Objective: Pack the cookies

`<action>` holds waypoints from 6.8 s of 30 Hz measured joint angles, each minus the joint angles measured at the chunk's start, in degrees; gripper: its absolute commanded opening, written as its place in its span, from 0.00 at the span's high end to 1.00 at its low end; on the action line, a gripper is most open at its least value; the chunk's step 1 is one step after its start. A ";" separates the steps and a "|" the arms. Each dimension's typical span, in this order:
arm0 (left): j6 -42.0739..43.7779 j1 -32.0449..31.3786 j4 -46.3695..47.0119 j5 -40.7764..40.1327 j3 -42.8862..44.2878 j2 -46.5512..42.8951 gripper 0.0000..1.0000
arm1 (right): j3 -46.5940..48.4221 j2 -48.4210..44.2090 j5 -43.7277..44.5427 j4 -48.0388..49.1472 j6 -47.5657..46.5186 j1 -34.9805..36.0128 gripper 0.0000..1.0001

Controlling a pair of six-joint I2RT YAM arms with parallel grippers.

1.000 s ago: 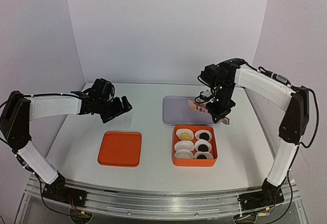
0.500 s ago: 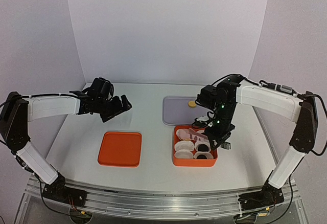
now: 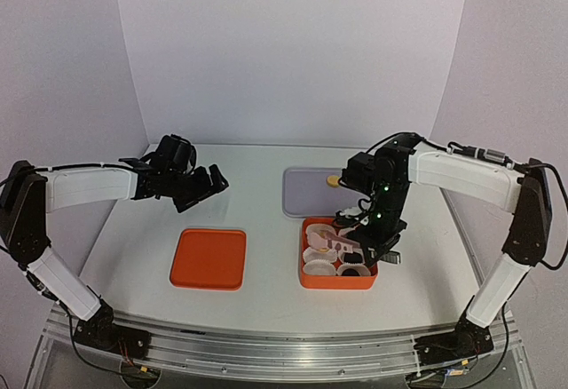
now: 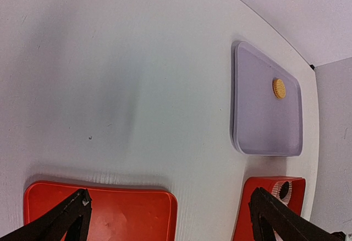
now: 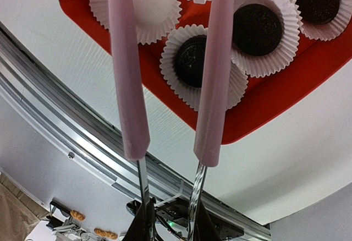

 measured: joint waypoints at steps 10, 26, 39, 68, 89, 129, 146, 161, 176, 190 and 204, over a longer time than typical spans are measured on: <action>0.17 0.00 0.00 0.00 0.00 0.00 0.00 | -1.31 1.53 -0.25 0.00 -0.44 0.25 1.00; 0.26 0.00 0.02 0.00 -0.02 -0.57 0.00 | 2.22 5.25 0.89 0.33 -0.23 0.34 1.00; 0.31 0.00 0.00 0.00 -0.02 -0.59 0.00 | 3.47 6.50 1.35 0.29 0.28 0.45 1.00; 0.25 0.00 -0.02 0.00 -0.02 -0.63 0.00 | 1.24 5.20 5.20 0.48 -0.25 1.58 1.00; 0.20 0.00 -0.17 -0.02 -0.68 -1.70 0.00 | 0.17 4.36 5.81 0.48 -0.20 3.05 1.00; 0.20 0.00 -0.48 -0.42 -1.73 -2.14 0.00 | 1.07 6.94 7.08 0.50 0.30 3.46 0.74; 0.22 0.00 -0.46 -0.37 -1.73 -2.14 0.00 | 3.18 6.86 7.24 0.52 0.57 3.46 0.73; 0.26 0.00 -0.44 -0.37 -1.72 -2.13 0.00 | 3.37 -4.46 10.40 0.40 3.55 3.56 0.74; 0.41 0.00 -0.37 1.19 -0.36 -0.93 0.00 | 25.26 10.63 19.05 0.16 2.60 -9.12 0.73; 0.39 0.00 -0.46 1.25 0.52 0.37 0.00 | 35.97 29.91 21.33 0.72 -1.99 -14.85 0.70; 0.39 0.00 -0.48 1.22 0.59 0.44 0.00 | 41.63 37.34 23.01 0.66 -1.02 -15.76 0.69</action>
